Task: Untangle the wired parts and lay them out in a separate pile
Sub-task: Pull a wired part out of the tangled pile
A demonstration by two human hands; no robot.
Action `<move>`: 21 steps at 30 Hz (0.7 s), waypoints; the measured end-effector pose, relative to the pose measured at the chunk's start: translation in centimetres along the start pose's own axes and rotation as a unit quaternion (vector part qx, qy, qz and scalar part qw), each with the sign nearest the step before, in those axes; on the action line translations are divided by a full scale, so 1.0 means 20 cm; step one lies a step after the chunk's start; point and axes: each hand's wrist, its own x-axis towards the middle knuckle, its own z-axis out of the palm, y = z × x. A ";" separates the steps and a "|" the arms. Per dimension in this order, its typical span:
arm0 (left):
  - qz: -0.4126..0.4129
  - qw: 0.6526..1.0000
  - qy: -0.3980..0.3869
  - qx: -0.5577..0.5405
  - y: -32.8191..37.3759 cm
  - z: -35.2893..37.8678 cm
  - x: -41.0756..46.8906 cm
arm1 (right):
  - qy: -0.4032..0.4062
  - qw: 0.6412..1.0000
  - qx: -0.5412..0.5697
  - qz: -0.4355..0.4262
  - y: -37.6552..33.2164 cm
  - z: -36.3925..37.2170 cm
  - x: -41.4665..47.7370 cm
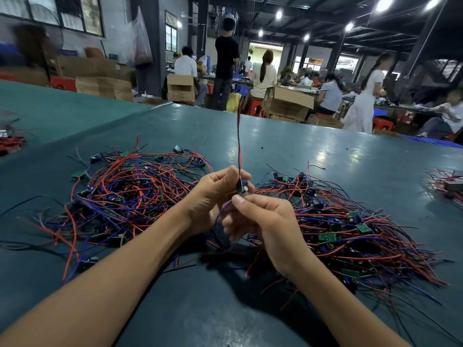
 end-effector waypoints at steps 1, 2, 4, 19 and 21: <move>0.000 1.000 0.013 -0.004 0.00 0.00 0.00 | -0.017 0.997 0.066 0.032 -0.01 0.00 0.00; -0.001 1.000 0.025 -0.004 0.00 0.00 0.01 | -0.034 0.991 0.118 0.055 -0.02 0.00 0.01; 0.000 0.999 0.037 -0.005 0.01 -0.01 0.01 | -0.055 0.978 0.180 0.086 -0.04 -0.01 0.02; 0.018 0.998 0.058 -0.012 0.02 -0.02 -0.02 | -0.065 0.918 0.323 0.219 -0.07 -0.01 0.03; 0.025 0.998 0.060 -0.020 0.01 -0.03 -0.01 | -0.074 0.915 0.327 0.223 -0.06 -0.01 0.02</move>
